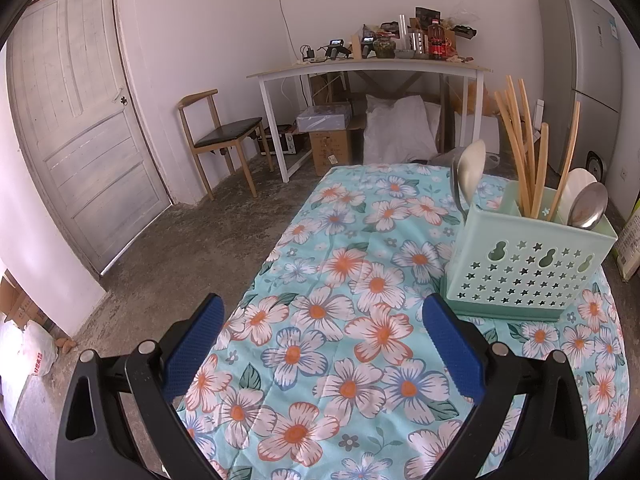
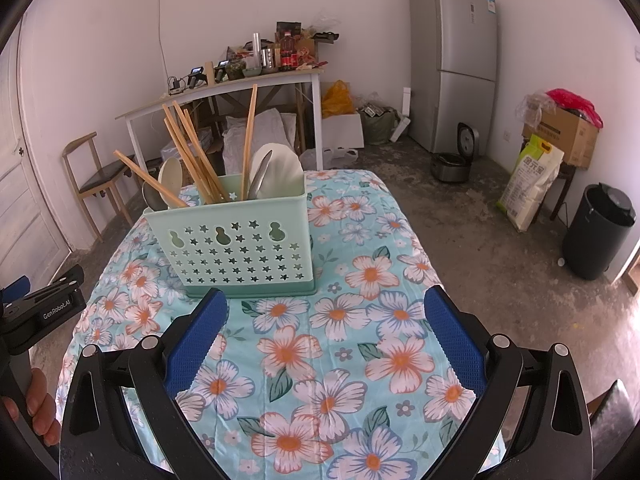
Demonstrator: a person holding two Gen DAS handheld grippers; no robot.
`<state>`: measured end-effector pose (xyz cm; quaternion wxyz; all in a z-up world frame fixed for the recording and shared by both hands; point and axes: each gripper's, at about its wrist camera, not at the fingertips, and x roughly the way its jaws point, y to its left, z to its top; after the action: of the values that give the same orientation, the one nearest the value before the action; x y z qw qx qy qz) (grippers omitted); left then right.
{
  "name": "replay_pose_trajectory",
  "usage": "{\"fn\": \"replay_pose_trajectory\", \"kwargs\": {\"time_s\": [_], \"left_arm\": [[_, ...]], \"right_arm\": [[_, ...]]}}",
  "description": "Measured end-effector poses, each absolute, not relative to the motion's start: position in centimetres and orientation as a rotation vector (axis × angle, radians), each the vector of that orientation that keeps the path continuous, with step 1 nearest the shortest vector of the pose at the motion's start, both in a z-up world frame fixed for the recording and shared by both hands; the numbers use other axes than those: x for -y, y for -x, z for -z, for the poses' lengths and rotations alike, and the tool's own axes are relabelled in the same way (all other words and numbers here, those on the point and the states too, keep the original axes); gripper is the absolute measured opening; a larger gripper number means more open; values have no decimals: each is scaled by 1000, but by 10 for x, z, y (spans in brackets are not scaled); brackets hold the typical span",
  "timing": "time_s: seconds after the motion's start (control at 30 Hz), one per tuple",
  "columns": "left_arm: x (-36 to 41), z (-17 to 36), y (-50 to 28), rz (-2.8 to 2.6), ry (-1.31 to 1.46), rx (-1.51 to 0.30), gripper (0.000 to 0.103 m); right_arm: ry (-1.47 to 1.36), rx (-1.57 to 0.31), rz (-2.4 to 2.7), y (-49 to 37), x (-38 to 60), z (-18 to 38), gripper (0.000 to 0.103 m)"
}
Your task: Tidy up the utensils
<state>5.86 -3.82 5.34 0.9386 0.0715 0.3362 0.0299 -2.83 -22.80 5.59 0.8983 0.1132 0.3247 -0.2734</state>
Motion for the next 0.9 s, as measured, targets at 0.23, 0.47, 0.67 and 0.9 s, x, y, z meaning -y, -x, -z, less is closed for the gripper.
{"fn": "replay_pose_trajectory", "kwargs": {"time_s": [0.23,0.47,0.67,0.9], "left_arm": [[38,-53,-59,-60,-146,-687,97],[39,-55,-59,-59,-147,-685,97],[40,-55,-59,-58,-146,-685,97],[42,-56,-58,-57,-148,-687,97]], "right_arm": [[-235,-672,566,29,228,-56,95],[-234,-671,566,29,228,-56,95],[-236,-671,567,29,228,-56,95],[-236,-671,566,28,228,-56,95]]}}
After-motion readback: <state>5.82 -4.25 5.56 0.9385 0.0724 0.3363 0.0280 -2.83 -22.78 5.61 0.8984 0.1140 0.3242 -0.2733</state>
